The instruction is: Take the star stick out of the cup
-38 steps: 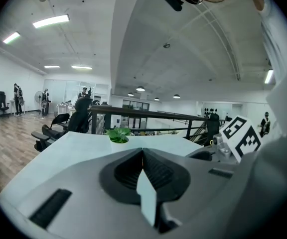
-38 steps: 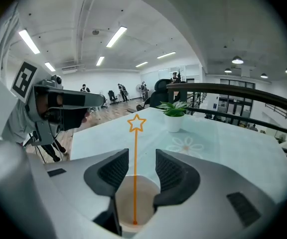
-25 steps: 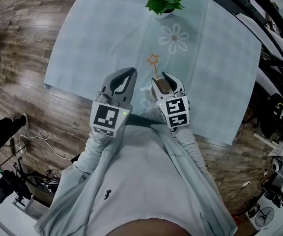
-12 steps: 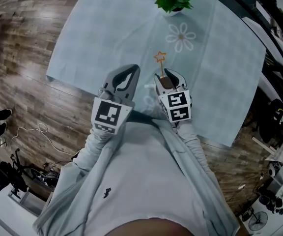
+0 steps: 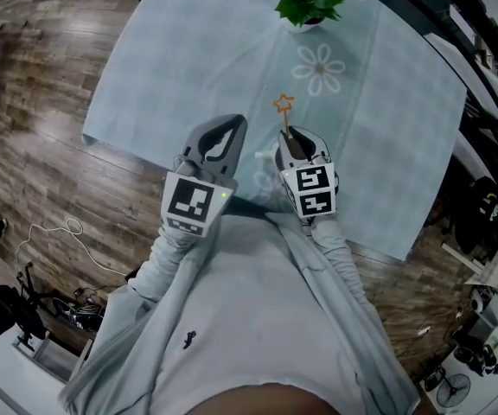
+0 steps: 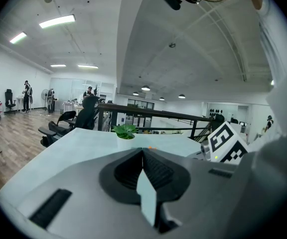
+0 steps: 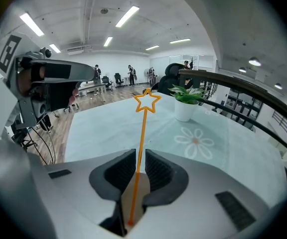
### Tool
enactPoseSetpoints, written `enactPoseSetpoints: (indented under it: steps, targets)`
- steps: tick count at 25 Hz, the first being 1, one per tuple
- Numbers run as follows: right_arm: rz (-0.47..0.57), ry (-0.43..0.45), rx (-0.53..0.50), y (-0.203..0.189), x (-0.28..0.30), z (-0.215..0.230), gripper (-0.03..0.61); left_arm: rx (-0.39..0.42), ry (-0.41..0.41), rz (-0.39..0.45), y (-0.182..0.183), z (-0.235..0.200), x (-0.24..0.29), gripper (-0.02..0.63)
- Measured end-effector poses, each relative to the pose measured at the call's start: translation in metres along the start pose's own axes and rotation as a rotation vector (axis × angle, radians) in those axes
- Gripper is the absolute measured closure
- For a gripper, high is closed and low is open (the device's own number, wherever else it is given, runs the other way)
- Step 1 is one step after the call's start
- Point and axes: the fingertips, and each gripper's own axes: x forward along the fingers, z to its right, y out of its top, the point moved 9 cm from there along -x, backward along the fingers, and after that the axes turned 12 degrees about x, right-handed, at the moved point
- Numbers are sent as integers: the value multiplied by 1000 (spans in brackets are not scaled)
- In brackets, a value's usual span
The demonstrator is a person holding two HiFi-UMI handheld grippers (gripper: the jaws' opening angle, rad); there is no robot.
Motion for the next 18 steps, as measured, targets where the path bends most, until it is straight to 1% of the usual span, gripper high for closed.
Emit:
enactPoseSetpoints:
  steps: [3,8,18]
  targets:
    - [3,-18,3,-1,-1,2,537,0,0,3,0,-2,0,594]
    - [8,-17,26,-1,-3,2,557,-1,-3,7,2,-3,1,594]
    - [77,-15,79,11,-12,1,557,14,-15,24,7,-10,2,594]
